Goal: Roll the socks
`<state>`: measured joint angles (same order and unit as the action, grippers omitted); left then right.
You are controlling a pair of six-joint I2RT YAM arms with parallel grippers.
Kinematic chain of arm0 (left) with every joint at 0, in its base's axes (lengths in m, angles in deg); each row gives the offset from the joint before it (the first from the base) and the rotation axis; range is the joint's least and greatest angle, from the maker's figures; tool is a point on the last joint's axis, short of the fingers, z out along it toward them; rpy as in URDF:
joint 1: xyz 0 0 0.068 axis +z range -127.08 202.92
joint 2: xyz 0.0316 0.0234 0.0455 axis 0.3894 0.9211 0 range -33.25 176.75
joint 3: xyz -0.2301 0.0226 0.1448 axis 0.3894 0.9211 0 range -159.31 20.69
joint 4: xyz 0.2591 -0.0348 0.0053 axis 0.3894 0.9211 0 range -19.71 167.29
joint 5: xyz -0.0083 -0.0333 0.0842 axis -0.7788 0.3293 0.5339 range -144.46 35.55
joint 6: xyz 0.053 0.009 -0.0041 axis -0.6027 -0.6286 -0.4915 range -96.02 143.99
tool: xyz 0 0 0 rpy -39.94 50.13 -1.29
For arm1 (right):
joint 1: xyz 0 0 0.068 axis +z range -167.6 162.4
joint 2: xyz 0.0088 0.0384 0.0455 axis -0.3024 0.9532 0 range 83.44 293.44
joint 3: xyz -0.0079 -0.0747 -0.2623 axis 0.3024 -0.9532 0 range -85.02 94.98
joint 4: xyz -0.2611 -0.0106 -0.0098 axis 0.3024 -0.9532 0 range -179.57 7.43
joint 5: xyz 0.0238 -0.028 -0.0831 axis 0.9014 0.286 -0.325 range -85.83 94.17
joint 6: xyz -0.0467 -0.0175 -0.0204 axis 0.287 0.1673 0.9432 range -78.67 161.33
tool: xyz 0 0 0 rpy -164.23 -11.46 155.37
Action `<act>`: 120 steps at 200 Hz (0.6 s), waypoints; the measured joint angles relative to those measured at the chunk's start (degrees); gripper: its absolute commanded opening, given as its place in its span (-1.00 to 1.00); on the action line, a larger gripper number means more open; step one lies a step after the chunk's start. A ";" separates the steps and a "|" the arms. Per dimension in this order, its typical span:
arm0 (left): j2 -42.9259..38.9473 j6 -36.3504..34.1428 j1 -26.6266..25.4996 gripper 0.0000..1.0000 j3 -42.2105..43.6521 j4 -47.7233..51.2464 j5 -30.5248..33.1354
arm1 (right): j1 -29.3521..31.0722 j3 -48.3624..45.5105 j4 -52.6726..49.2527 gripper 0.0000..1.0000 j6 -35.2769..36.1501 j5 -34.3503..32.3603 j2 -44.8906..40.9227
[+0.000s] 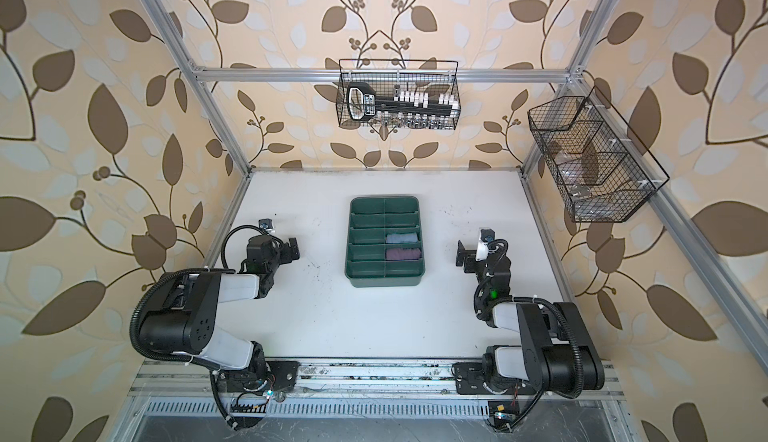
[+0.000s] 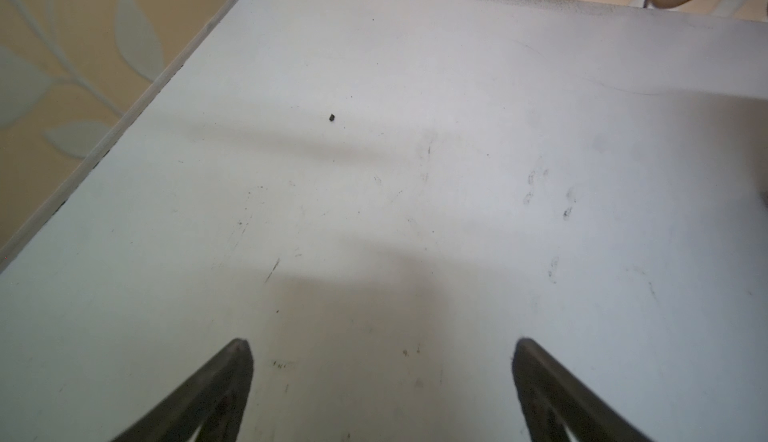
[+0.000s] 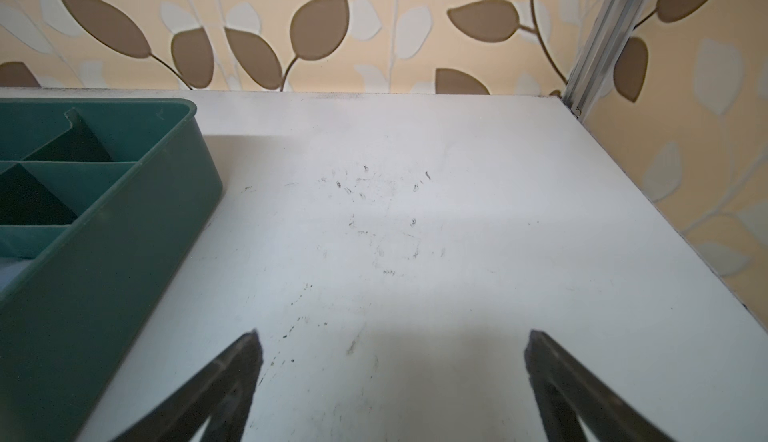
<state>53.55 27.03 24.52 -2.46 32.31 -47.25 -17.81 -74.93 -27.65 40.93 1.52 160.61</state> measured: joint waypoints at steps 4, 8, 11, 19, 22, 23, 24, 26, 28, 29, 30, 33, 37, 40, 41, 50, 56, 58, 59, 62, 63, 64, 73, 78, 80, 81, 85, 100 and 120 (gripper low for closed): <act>0.00 0.00 0.00 0.98 0.00 -0.02 -0.07 | 0.26 0.00 0.09 1.00 0.02 -0.39 0.00; 0.00 0.00 0.00 0.98 0.00 -0.04 -0.24 | 0.72 0.00 0.17 1.00 0.13 -0.81 0.00; 0.00 -0.02 0.00 0.98 0.00 -0.04 -0.35 | 1.03 -0.02 0.24 1.00 0.15 -1.14 -0.02; 0.00 -0.02 0.00 0.98 0.00 -0.07 -0.59 | 1.86 -0.02 0.48 1.00 0.26 -1.64 -0.04; 0.00 -0.02 0.00 0.98 0.00 -0.07 -0.72 | 2.14 -0.02 0.57 1.00 0.28 -1.73 -0.04; 0.00 -0.02 0.00 0.98 0.00 -0.04 -0.74 | 2.19 -0.02 0.59 1.00 0.28 -1.75 -0.07; 0.00 -0.02 0.00 0.98 0.00 -0.07 -0.74 | 2.23 -0.02 0.61 1.00 0.28 -1.77 -0.07; 0.00 -0.02 0.00 0.98 0.00 -0.07 -0.79 | 2.36 -0.02 0.66 1.00 0.28 -1.79 -0.07; 0.00 -0.02 0.00 0.98 0.00 -0.07 -0.81 | 2.43 -0.02 0.66 1.00 0.28 -1.84 -0.07; 0.00 -0.02 0.00 0.98 0.00 -0.07 -0.81 | 2.45 -0.02 0.68 1.00 0.28 -1.86 -0.07; 0.00 -0.02 0.00 0.98 0.00 -0.07 -0.81 | 2.47 -0.02 0.68 1.00 0.28 -1.86 -0.07; 0.00 -0.02 0.00 0.98 0.00 -0.07 -0.85 | 2.47 -0.02 0.68 1.00 0.28 -1.88 -0.07; 0.00 -0.02 0.00 0.98 0.00 -0.07 -0.87 | 2.45 -0.02 0.68 1.00 0.28 -1.99 -0.07; 0.00 -0.02 0.00 0.98 0.00 -0.07 -0.87 | 2.45 -0.02 0.68 1.00 0.28 -2.05 -0.07; 0.00 -0.02 0.00 0.98 0.00 -0.07 -0.87 | 2.45 -0.02 0.66 1.00 0.28 -2.05 -0.07; 0.00 -0.04 0.00 0.98 0.00 -0.09 -0.90 | 2.45 -0.02 0.68 1.00 0.28 -2.32 -0.07; 0.00 -0.04 0.00 0.98 0.00 -0.09 -0.90 | 2.40 -0.02 0.66 1.00 0.26 -2.32 -0.07; 0.00 -0.04 0.00 0.98 0.00 -0.09 -0.90 | 2.36 -0.02 0.66 1.00 0.26 -2.32 -0.07; 0.00 -0.04 0.00 0.98 0.00 -0.09 -0.90 | 2.32 -0.02 0.66 1.00 0.26 -2.29 -0.04; 0.00 -0.04 0.00 0.98 0.00 -0.09 -0.90 | 2.27 -0.02 0.66 1.00 0.26 -2.25 -0.04; 0.00 -0.04 0.00 0.98 0.00 -0.09 -0.90 | 2.27 -0.02 0.66 1.00 0.26 -2.23 -0.04; 0.00 -0.04 0.00 0.98 0.00 -0.09 -0.90 | 2.23 -0.02 0.66 1.00 0.26 -2.25 -0.04; 0.00 -0.04 0.00 0.98 0.00 -0.11 -0.90 | 1.73 0.00 0.63 1.00 0.22 -1.88 -0.04; 0.00 -0.04 0.00 0.98 0.00 -0.11 -0.92 | 1.42 0.00 0.63 1.00 0.22 -1.73 -0.04; 0.00 -0.04 0.00 0.98 0.00 -0.11 -0.90 | 1.31 0.00 0.63 1.00 0.20 -1.70 -0.04; 0.00 -0.04 0.00 0.98 0.00 -0.11 -0.90 | 1.20 0.00 0.63 1.00 0.20 -1.64 -0.04; 0.00 -0.04 0.00 0.98 0.00 -0.13 -0.92 | 0.96 0.00 0.63 1.00 0.20 -1.53 -0.04; 0.00 -0.04 0.00 0.98 0.00 -0.15 -0.92 | 0.50 0.00 0.63 1.00 0.17 -1.36 -0.04; 0.00 -0.04 0.00 0.98 0.00 -0.20 -0.94 | 0.50 0.00 0.63 1.00 0.17 -1.18 -0.04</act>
